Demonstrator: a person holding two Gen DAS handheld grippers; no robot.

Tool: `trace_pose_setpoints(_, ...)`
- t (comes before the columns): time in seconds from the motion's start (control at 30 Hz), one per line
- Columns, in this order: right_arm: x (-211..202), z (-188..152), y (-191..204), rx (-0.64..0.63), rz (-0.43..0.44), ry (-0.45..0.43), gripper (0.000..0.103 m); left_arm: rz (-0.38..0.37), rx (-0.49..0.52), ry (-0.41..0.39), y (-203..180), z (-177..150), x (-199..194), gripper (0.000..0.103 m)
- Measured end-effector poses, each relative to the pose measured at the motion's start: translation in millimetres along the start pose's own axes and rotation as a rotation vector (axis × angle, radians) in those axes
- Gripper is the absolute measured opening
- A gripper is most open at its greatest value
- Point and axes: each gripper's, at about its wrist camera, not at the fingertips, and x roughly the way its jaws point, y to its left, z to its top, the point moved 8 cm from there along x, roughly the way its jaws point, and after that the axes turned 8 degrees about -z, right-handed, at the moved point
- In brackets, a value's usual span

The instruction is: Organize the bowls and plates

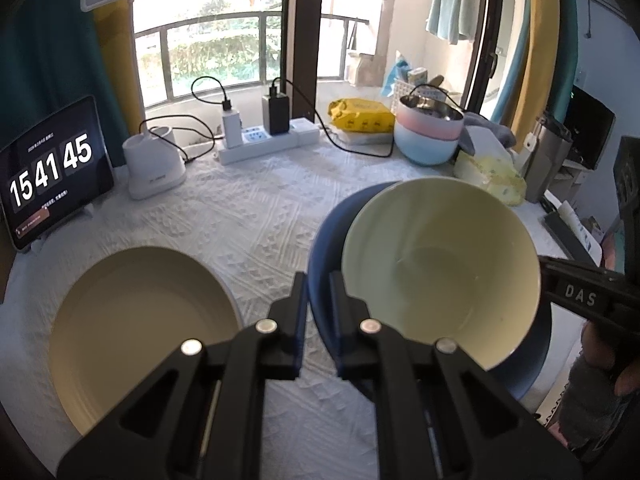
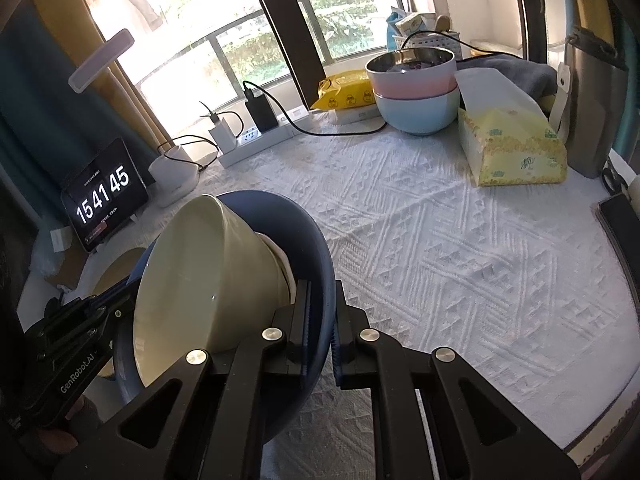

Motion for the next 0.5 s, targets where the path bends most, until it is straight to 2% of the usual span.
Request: trace_pose_setpoints(0.5,-12.5,10.7,19.3,-0.033,-0.001,-0.028,0.010,-0.001,-0.027,-0.035,12.4,5.8,-20.3,0.009)
